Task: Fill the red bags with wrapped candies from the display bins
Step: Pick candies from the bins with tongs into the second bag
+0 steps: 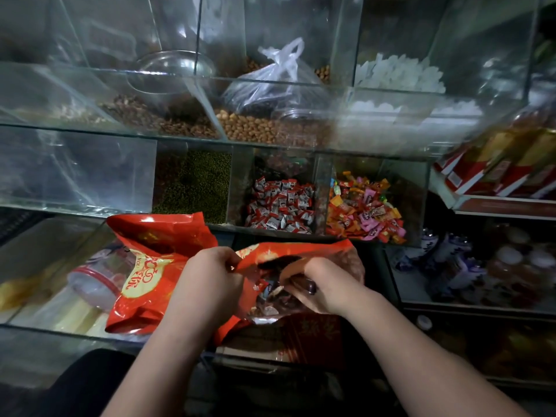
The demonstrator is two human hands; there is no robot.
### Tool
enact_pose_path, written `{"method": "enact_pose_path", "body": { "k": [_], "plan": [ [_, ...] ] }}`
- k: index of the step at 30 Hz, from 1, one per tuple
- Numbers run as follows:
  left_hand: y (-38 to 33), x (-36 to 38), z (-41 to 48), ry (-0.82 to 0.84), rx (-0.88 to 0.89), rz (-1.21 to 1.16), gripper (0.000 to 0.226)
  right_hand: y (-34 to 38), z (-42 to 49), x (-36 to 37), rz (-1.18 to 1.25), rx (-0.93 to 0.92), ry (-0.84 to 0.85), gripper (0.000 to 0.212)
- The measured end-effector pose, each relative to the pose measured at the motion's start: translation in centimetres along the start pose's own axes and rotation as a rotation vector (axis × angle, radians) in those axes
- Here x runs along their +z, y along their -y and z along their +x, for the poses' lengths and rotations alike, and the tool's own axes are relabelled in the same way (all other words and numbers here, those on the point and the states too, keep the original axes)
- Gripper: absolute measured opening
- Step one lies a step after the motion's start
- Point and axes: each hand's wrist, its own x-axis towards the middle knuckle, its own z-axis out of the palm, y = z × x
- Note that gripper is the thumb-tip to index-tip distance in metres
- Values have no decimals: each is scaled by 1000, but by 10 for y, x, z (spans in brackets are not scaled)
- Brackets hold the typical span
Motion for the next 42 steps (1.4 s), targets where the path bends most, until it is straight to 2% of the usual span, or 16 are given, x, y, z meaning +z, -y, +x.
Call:
{"method": "enact_pose_path", "body": {
  "k": [1,3,4,6,9,15,17,20,22,27,29,32,34,36,39,42],
  "plan": [
    [0,0,-1,1,-8,-1,14,-10,-4,10,60,10,-28,14],
    [0,0,-1,-18,-20,-15,16,-15,4,15,159,174,-30,14],
    [1,0,-2,-28,-23,-26,17,-14,0,14,100,91,17,14],
    [2,-1,-1,-40,-22,-46,16,-9,3,9,62,34,-41,17],
    [3,0,-1,-49,-12,-44,15,-6,-5,-4,180,-42,5,18],
    [6,-5,-1,-75,8,-33,16,15,-21,-11,141,-225,191,15],
    [6,-6,-3,-56,8,-32,17,18,-19,-12,228,-109,151,14],
    [7,-6,-6,-26,15,-10,21,9,-5,-18,382,277,3,12],
    [7,-8,-8,-31,22,-8,24,7,2,-20,414,406,-7,15],
    [6,-8,-8,-65,32,-20,25,17,1,-11,398,545,-130,14],
    [4,-7,-10,-48,29,-14,21,21,1,-7,484,512,-135,9],
    [3,-7,-11,-35,47,2,22,29,-1,-3,610,453,-113,30],
    [2,-8,-10,-35,35,7,24,34,-1,-2,646,450,-80,27],
    [3,-9,-10,-37,29,2,24,33,0,3,720,547,-110,18],
    [3,-10,-12,-55,33,-8,27,34,2,15,1099,854,-204,17],
    [4,-9,-12,-61,43,-4,28,37,-2,30,1258,930,-328,14]
  ]
}}
